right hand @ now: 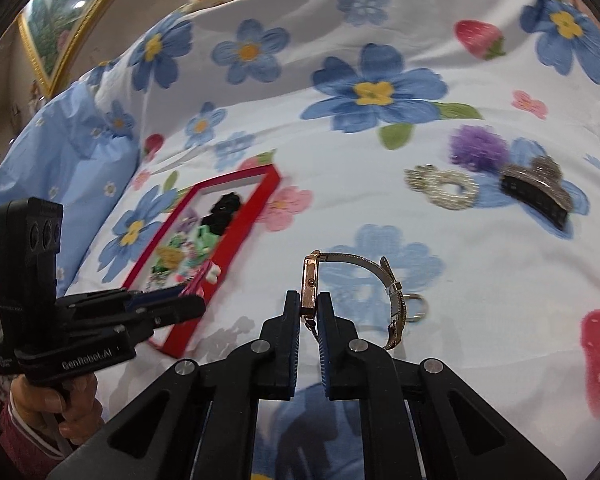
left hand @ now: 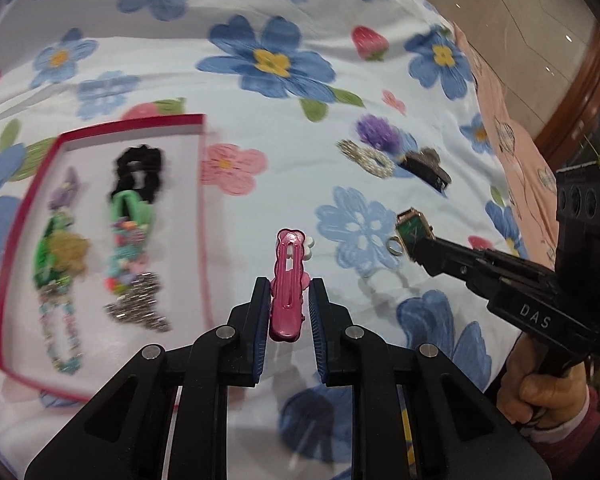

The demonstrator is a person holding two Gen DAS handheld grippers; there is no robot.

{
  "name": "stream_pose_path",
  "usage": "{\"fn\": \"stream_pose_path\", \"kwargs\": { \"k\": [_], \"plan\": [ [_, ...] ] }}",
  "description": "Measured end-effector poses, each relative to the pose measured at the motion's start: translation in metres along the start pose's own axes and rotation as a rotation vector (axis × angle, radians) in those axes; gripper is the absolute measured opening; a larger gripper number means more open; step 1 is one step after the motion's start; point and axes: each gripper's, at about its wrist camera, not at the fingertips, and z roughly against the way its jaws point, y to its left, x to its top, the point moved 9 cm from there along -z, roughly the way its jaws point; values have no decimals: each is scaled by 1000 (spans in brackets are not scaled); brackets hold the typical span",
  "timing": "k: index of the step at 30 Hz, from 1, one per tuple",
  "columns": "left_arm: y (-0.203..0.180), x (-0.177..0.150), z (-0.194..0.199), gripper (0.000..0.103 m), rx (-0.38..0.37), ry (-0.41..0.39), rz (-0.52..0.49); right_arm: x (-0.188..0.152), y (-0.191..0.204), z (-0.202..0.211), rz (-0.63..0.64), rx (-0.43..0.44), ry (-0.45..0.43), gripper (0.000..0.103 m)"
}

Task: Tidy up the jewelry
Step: 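Carry the pink clip and wristwatch into the red box and release them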

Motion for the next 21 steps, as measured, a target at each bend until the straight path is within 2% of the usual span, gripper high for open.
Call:
{"fn": "stream_pose_path", "kwargs": {
  "k": [21],
  "plan": [
    [83,-18,60,18,81,-84,153,4,101,-27,125,140,39,8]
  ]
}}
